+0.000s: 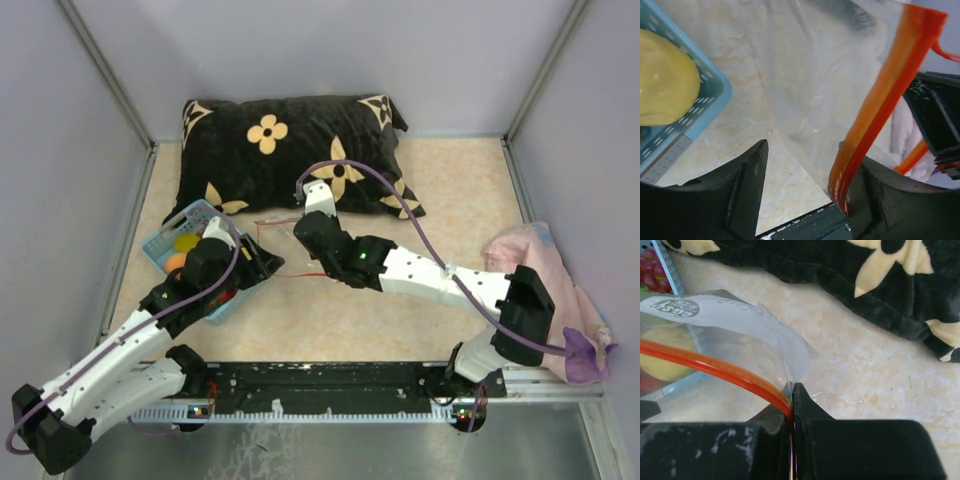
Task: Place the food in the zip-top bag and seal the zipper
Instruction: Open the zipper of the food storage bag.
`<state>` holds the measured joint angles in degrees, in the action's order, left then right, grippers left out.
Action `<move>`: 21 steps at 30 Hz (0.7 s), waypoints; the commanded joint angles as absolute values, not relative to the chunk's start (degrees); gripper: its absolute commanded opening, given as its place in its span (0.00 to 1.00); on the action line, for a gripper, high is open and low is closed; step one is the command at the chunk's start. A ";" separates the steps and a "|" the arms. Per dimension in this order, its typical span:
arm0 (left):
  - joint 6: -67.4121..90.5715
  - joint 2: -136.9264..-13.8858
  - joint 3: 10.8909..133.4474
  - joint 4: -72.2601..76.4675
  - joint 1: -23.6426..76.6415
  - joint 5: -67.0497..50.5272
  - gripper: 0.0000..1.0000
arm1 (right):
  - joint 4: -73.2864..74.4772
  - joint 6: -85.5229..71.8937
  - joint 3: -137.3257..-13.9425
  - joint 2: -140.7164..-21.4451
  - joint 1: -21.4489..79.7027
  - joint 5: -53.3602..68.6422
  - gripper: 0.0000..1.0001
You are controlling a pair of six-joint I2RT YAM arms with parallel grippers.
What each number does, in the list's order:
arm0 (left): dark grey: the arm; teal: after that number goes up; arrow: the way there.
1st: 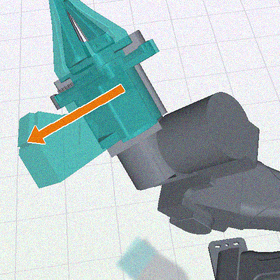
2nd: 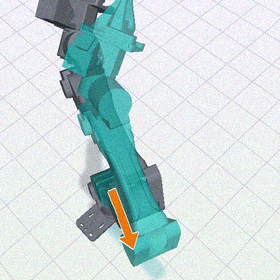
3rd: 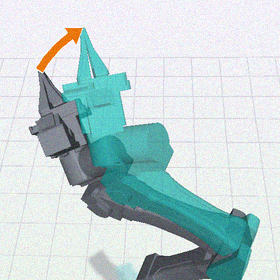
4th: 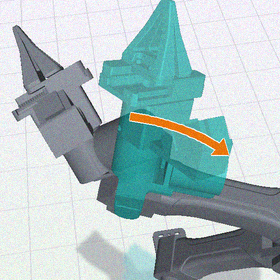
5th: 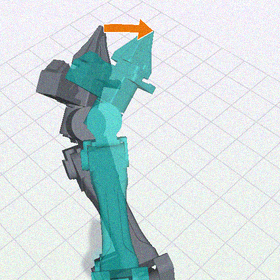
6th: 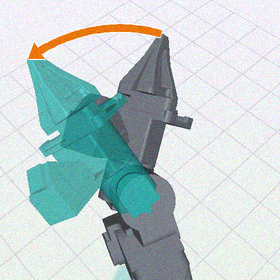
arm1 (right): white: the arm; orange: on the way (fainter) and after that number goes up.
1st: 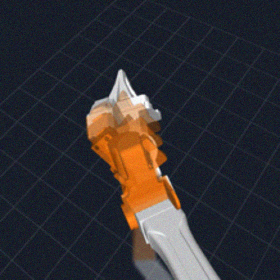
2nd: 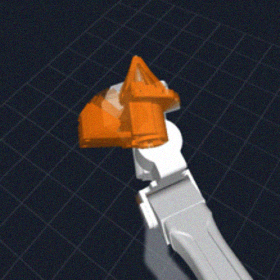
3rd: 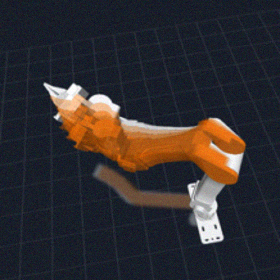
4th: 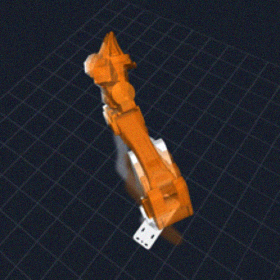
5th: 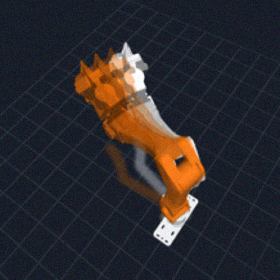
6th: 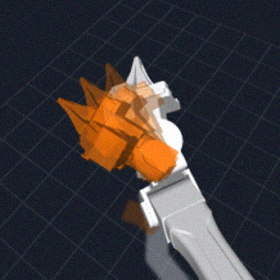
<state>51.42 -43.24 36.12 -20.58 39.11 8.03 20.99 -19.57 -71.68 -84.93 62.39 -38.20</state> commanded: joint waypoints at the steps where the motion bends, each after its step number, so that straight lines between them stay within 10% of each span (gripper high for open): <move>1: 53.04 -46.07 38.36 -15.01 38.94 5.37 0.62 | 16.73 -20.89 -74.82 -86.37 63.19 -37.30 0.00; 10: 47.38 -46.68 40.33 -18.25 38.94 6.20 0.02 | 16.64 -12.32 -76.00 -87.01 62.78 -36.22 0.32; 21: 39.26 -47.62 45.50 -22.68 38.94 4.22 0.00 | 16.68 1.86 -81.68 -91.50 61.55 -20.89 0.58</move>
